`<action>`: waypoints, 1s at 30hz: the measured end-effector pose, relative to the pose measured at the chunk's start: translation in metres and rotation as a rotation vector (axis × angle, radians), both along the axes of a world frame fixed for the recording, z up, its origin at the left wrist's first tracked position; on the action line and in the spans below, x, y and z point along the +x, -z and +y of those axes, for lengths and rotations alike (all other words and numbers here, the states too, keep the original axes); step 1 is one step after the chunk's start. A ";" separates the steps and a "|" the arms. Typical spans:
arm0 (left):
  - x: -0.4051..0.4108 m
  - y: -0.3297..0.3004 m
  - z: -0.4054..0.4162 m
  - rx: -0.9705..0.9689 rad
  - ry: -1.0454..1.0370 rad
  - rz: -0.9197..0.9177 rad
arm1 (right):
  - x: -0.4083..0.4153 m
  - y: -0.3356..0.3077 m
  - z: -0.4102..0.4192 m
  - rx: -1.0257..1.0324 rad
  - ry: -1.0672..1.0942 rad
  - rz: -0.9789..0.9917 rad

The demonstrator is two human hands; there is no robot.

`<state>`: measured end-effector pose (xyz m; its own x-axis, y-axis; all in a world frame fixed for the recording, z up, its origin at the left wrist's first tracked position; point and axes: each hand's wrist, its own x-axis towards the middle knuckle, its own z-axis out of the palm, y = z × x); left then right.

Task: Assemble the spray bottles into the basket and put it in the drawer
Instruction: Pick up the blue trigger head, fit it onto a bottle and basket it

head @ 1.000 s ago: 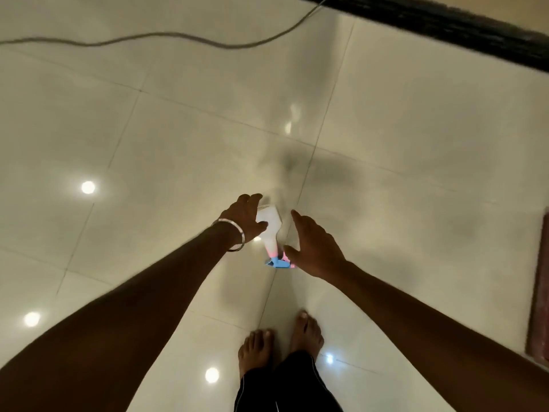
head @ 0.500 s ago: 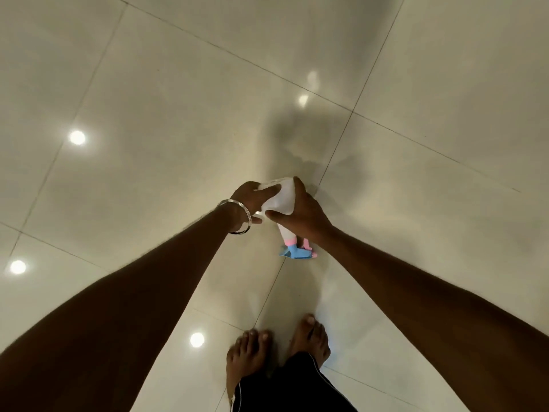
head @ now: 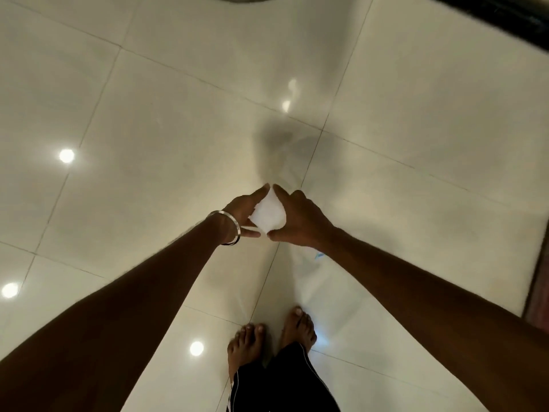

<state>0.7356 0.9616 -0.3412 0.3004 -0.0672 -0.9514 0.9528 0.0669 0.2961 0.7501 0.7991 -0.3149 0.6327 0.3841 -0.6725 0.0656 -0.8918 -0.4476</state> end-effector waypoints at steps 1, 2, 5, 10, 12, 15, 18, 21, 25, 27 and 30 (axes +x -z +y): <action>-0.001 -0.011 -0.001 -0.043 -0.026 0.028 | 0.000 -0.017 -0.003 -0.030 -0.077 -0.062; -0.002 -0.022 -0.001 -0.080 -0.057 0.047 | 0.000 -0.034 -0.006 -0.060 -0.151 -0.122; 0.000 -0.053 -0.006 -0.164 -0.124 0.057 | -0.001 -0.081 -0.013 -0.109 -0.290 -0.254; 0.005 -0.117 -0.019 -0.348 -0.157 0.081 | -0.013 -0.157 -0.033 -0.108 -0.346 -0.372; 0.004 -0.141 -0.026 -0.441 -0.140 0.099 | -0.021 -0.185 -0.045 -0.110 -0.353 -0.437; 0.000 -0.169 -0.039 -0.533 -0.039 0.102 | -0.038 -0.218 -0.063 -0.129 -0.355 -0.547; -0.003 -0.199 -0.063 -0.536 0.067 0.056 | -0.057 -0.254 -0.088 -0.205 -0.297 -0.561; -0.013 -0.222 -0.096 -0.542 0.067 0.006 | -0.076 -0.284 -0.117 -0.292 -0.217 -0.476; -0.050 -0.244 -0.142 -0.657 0.069 -0.024 | -0.097 -0.315 -0.150 -0.384 -0.129 -0.389; -0.071 -0.253 -0.165 -0.717 0.085 -0.044 | -0.109 -0.329 -0.166 -0.413 -0.113 -0.386; -0.098 -0.265 -0.196 -0.773 0.122 -0.066 | -0.131 -0.347 -0.189 -0.455 -0.095 -0.374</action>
